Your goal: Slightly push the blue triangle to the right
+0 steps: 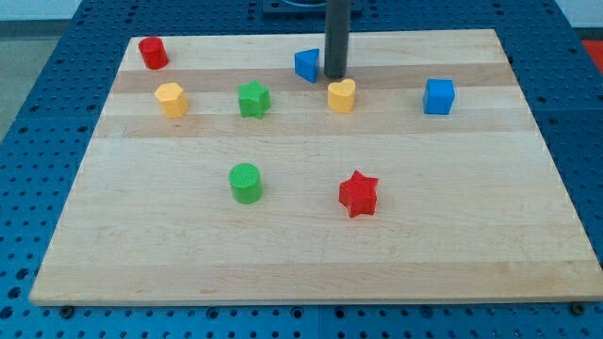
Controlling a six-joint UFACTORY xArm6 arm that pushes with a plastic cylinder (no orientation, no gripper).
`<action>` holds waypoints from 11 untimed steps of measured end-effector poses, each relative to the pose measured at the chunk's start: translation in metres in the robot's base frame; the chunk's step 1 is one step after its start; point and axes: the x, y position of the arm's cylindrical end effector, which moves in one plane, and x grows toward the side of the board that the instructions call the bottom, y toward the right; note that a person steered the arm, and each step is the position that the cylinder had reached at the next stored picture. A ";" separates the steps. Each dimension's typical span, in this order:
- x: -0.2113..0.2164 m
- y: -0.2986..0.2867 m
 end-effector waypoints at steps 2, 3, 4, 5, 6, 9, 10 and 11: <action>-0.018 -0.082; -0.002 -0.080; 0.028 -0.119; 0.023 -0.186; -0.007 -0.221; -0.029 -0.113; -0.029 -0.110; -0.008 -0.135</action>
